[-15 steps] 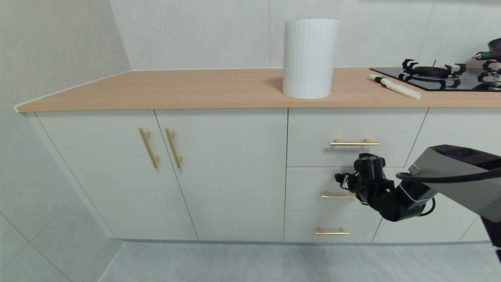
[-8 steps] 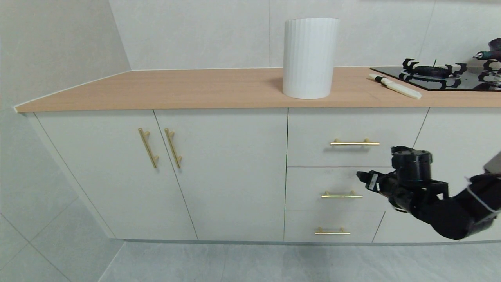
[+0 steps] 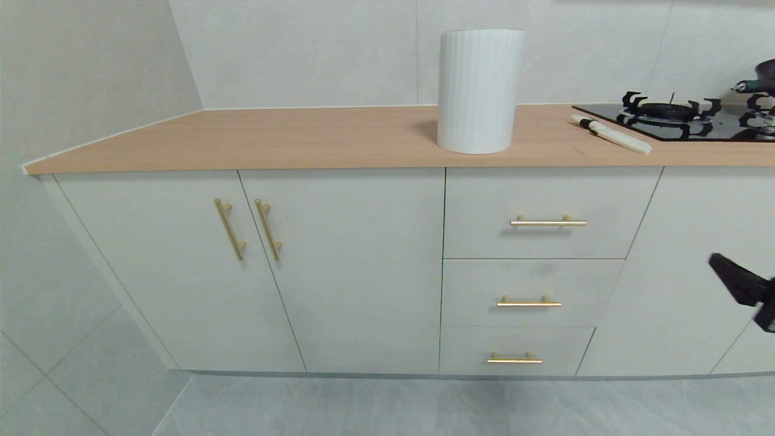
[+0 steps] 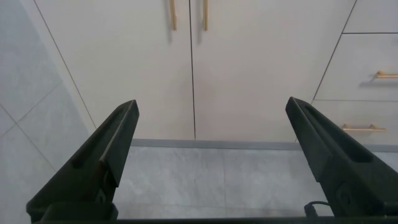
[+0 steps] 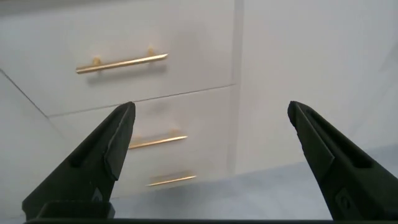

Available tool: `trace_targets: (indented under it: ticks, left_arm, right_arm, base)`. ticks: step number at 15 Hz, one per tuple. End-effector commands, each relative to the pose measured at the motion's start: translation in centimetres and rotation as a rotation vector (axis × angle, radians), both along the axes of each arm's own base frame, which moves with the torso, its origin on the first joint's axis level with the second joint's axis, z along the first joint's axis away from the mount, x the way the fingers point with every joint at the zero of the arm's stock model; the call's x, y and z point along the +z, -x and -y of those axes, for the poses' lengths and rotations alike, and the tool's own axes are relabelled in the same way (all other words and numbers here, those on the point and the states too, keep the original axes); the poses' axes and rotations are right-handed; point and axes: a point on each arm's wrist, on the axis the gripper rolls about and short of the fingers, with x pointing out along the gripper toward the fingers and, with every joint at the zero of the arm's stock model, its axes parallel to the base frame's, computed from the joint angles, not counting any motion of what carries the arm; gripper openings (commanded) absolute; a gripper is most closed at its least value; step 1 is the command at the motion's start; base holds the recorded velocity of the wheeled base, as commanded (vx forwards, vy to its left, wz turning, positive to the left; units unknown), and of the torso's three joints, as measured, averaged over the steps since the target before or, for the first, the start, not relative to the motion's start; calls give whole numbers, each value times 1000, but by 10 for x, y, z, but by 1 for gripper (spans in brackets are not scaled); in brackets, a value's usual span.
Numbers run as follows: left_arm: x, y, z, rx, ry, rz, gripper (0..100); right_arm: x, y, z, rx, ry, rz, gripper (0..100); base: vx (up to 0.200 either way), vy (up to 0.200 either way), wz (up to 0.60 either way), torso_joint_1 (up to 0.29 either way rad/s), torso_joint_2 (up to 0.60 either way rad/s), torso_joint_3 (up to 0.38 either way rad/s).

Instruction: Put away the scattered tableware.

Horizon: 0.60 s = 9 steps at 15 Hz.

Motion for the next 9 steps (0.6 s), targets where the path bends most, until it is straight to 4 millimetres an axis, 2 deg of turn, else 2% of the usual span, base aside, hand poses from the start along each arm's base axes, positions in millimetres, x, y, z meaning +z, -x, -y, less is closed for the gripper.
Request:
trace_targets:
  ticks: [1,2,4,7,9]
  left_arm:
    - [0,0,0,0,1,0,100]
    - [0,0,0,0,0,0,100]
    - [0,0,0,0,0,0,100]
    - [0,0,0,0,0,0,100]
    - [0,0,0,0,1,0,100]
  right_arm:
    - [-13,101,24,-116,164,141,100]
    - [-20,130,28,-137,185,164,100]
    - [-34,161,31,-161,191,167,100]
    - [-50,175,26,-232,216,175,100]
    - [-57,172,26,-206,218,165,100]
  base:
    - [0,0,0,0,0,0]
    - [0,0,0,0,0,0]
    - [0,0,0,0,0,0]
    - [0,0,0,0,0,0]
    - [0,0,0,0,0,0]
